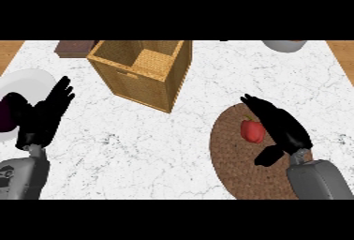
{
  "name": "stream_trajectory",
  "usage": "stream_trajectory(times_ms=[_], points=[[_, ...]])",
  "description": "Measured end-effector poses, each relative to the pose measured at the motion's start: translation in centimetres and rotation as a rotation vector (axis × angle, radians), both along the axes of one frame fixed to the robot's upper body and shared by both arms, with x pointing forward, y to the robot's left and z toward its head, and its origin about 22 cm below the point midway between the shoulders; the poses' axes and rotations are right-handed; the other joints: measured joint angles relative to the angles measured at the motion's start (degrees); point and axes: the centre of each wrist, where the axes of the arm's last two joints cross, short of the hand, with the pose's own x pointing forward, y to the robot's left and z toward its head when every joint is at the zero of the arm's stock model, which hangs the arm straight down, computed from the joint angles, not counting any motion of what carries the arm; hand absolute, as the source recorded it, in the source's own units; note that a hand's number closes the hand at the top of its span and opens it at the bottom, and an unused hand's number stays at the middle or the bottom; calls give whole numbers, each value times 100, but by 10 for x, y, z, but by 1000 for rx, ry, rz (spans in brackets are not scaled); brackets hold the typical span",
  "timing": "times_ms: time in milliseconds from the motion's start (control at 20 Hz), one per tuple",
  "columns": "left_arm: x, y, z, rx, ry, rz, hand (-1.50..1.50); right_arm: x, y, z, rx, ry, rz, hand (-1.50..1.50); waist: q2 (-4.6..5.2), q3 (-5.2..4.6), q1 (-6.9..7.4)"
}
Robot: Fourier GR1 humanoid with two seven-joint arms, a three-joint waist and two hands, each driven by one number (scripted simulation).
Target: Pick the bell pepper from the placemat and place it in the basket
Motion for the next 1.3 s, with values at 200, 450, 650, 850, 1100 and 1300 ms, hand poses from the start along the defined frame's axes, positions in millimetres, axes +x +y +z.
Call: stream_trajectory(times_ms=[200, 450, 650, 850, 1100, 1300], points=[[2, -5, -3, 2, -3, -6, 0, 8, 5, -9, -71, 1, 38, 150, -9, -13, 12], [-2, 3, -5, 3, -5, -1, 0, 12, 9, -11, -119, -5, 66, 150, -27, -29, 8], [1, 0, -1, 2, -1, -7, 0, 7, 52, -14, -122, -3, 73, 150, -36, -43, 33], [6, -10, 2, -1, -9, -56, 0, -3, 110, -10, -81, -1, 62, 150, -2, -42, 373], [13, -24, 5, -3, -20, -117, 0, -15, 155, -6, -38, 1, 27, 150, 74, -10, 760], [17, -33, 7, -2, -22, -155, 0, -24, 180, 0, 11, -5, -22, 150, 113, 4, 972]])
